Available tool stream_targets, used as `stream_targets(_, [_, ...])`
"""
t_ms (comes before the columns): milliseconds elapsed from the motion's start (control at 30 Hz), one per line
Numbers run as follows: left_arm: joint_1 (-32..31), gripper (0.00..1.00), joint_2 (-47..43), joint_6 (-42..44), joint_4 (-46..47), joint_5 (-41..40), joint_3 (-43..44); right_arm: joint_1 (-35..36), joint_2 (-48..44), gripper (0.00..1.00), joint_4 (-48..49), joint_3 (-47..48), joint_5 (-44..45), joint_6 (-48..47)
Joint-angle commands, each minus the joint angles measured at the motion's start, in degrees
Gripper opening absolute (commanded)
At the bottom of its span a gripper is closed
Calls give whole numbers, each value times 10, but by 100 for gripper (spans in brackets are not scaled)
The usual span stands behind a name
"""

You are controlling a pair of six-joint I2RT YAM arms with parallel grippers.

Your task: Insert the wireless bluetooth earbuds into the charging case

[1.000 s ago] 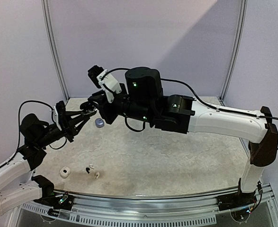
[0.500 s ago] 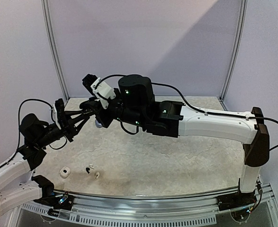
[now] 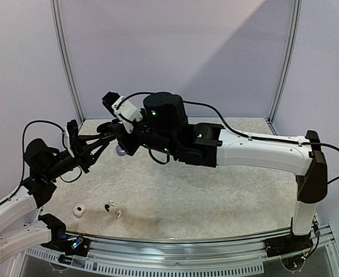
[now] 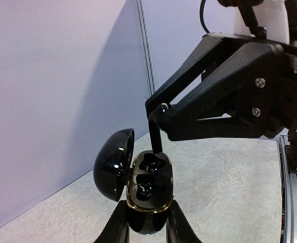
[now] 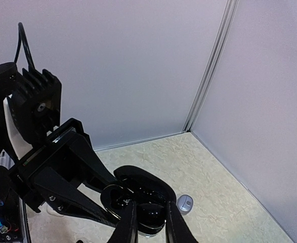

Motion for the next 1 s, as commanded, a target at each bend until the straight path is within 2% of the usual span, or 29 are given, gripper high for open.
stream_targets(0, [-6,0,1,-10,12,-5,14,-7,18,0,-11,7,9,1])
stream_targets(967, [-6,0,-3,13,8,0,13,-13,47,0,6,17,55,-33])
